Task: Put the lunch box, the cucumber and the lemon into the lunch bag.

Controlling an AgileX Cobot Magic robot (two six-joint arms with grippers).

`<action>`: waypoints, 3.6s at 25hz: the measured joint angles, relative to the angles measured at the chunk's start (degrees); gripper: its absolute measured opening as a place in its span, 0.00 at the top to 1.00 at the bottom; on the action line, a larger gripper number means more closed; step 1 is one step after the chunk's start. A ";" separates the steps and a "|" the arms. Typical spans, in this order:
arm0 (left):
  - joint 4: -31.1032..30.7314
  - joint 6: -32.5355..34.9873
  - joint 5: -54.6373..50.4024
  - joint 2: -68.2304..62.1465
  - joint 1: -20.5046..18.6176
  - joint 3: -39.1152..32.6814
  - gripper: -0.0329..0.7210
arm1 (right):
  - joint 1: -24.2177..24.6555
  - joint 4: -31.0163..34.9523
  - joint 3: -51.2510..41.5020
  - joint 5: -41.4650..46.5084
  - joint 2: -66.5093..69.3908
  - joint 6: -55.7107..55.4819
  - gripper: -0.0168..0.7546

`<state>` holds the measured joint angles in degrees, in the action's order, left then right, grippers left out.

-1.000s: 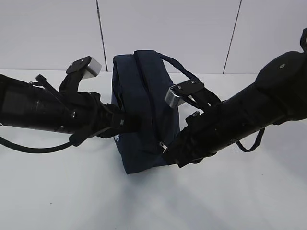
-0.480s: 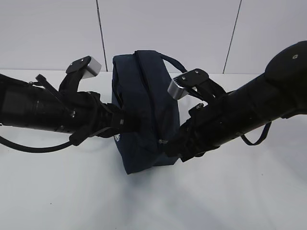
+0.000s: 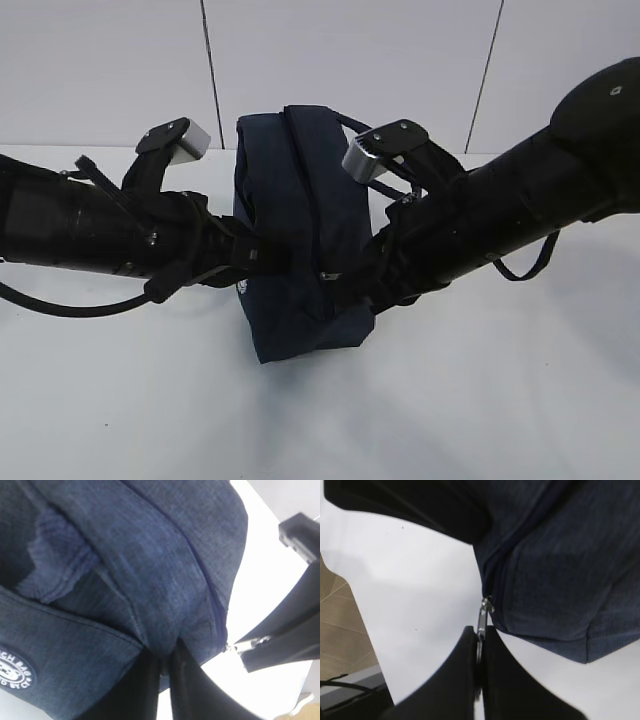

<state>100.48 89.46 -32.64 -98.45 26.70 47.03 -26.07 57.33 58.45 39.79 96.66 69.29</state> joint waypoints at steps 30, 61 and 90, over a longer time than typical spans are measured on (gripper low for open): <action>-0.41 0.00 1.51 -0.02 0.00 -0.15 0.95 | 0.00 -12.23 11.48 8.52 -0.32 -6.81 0.95; 0.48 0.00 2.50 -0.02 0.00 -1.65 0.95 | 0.00 -9.80 18.11 -2.15 3.70 -6.07 0.95; 0.23 -0.04 3.56 -0.02 0.00 -1.77 0.95 | 7.10 -6.78 41.20 -7.21 20.15 -5.75 0.95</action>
<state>100.71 89.42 -29.08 -98.47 26.70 45.26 -18.96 50.55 99.65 32.58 116.80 63.53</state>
